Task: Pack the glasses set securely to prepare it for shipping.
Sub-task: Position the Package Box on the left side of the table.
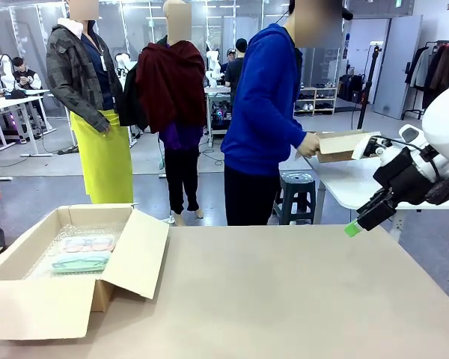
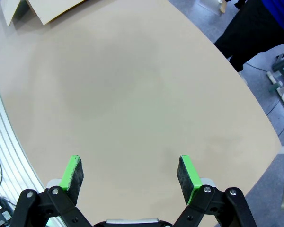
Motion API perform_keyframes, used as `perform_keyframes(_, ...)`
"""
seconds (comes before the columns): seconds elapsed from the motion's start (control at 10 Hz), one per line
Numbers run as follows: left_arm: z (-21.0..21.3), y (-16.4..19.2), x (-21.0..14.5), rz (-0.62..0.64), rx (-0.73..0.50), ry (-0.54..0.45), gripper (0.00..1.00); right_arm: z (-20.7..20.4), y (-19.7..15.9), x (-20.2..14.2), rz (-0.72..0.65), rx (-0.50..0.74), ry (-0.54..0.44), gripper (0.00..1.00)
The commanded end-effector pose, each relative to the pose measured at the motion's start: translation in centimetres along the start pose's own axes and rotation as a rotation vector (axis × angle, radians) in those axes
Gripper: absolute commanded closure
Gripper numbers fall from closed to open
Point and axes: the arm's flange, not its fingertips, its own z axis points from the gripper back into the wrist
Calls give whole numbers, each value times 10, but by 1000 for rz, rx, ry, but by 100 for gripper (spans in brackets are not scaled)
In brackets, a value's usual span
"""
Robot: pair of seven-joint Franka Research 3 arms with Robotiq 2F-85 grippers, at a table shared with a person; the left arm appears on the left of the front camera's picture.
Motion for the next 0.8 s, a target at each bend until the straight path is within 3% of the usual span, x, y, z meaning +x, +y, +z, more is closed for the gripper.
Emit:
perform_keyframes(0.0,-67,-100,-4,-262,-1,66,0,0,2,2,-12,-4,9,0)
perform_keyframes(0.3,-166,-196,7,-429,36,335,0,0,2,2,-12,-4,9,0)
perform_keyframes(0.6,-225,-240,11,-509,113,422,0,0,2,2,-12,-4,9,0)
perform_keyframes(0.7,-240,-245,14,-538,161,390,0,0,2,2,-12,-4,9,0)
